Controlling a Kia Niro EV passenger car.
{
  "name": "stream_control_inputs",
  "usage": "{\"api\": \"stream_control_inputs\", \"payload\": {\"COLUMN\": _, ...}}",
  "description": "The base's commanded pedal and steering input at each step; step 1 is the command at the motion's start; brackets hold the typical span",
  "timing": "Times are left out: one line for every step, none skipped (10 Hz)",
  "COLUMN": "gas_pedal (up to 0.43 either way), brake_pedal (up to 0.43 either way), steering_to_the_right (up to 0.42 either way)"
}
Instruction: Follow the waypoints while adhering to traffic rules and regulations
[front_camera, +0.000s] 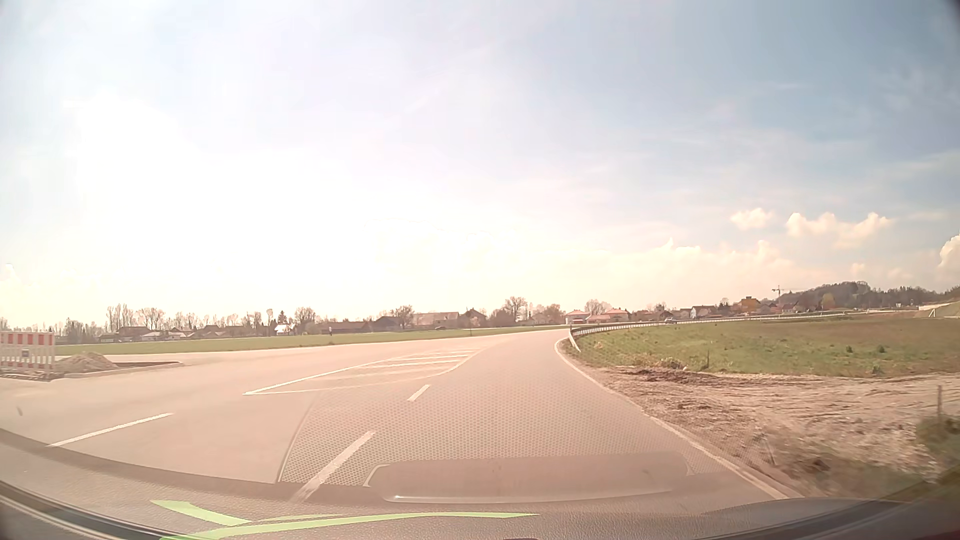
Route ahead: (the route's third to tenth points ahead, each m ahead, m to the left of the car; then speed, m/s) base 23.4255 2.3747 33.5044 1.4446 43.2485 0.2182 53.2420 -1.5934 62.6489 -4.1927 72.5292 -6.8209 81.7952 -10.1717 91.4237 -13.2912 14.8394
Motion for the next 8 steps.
{"api": "stream_control_inputs", "payload": {"gas_pedal": 0.189, "brake_pedal": 0.000, "steering_to_the_right": 0.015}}
{"api": "stream_control_inputs", "payload": {"gas_pedal": 0.189, "brake_pedal": 0.000, "steering_to_the_right": 0.015}}
{"api": "stream_control_inputs", "payload": {"gas_pedal": 0.189, "brake_pedal": 0.000, "steering_to_the_right": 0.015}}
{"api": "stream_control_inputs", "payload": {"gas_pedal": 0.189, "brake_pedal": 0.000, "steering_to_the_right": 0.015}}
{"api": "stream_control_inputs", "payload": {"gas_pedal": 0.189, "brake_pedal": 0.000, "steering_to_the_right": 0.015}}
{"api": "stream_control_inputs", "payload": {"gas_pedal": 0.197, "brake_pedal": 0.000, "steering_to_the_right": 0.015}}
{"api": "stream_control_inputs", "payload": {"gas_pedal": 0.197, "brake_pedal": 0.000, "steering_to_the_right": 0.015}}
{"api": "stream_control_inputs", "payload": {"gas_pedal": 0.197, "brake_pedal": 0.000, "steering_to_the_right": 0.016}}
